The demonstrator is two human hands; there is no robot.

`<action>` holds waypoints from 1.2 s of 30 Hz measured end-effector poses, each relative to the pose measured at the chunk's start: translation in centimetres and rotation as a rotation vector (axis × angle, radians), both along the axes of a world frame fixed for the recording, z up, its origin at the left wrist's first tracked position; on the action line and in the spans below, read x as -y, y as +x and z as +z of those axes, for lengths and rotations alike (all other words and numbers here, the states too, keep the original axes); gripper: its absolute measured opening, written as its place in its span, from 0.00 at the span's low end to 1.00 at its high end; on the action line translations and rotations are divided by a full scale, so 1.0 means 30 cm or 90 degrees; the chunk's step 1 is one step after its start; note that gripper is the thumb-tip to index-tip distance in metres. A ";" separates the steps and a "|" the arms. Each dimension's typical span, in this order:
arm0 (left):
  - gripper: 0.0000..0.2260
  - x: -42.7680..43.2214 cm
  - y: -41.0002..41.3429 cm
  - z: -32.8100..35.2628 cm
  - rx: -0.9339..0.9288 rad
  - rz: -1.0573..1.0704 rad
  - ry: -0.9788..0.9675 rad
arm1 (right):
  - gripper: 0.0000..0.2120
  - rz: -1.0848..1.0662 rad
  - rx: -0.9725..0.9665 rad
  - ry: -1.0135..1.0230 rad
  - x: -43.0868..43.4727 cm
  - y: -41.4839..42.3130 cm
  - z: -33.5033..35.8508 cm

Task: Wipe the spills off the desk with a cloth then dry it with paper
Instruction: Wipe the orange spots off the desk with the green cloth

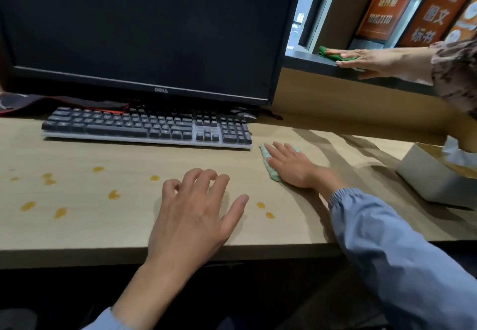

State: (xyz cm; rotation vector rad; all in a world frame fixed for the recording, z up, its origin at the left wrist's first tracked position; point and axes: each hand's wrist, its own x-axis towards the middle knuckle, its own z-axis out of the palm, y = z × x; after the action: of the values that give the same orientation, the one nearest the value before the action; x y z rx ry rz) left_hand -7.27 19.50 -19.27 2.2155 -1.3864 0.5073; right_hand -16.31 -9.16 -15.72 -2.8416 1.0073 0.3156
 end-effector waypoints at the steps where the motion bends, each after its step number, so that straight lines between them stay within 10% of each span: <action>1: 0.23 0.001 -0.002 0.000 0.002 0.002 0.003 | 0.27 -0.002 -0.003 0.003 0.029 0.029 0.004; 15: 0.22 0.006 0.003 -0.001 -0.003 0.009 -0.004 | 0.28 -0.037 -0.005 0.014 0.252 0.237 0.034; 36: 0.25 0.003 -0.009 0.010 -0.038 0.021 0.058 | 0.27 -0.014 0.020 0.015 -0.287 -0.254 0.005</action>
State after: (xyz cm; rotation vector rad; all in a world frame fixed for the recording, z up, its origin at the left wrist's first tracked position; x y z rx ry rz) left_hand -7.54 19.41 -18.96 2.3095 -1.3701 0.3928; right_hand -23.92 -0.56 -15.57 -2.8033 1.0219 0.2790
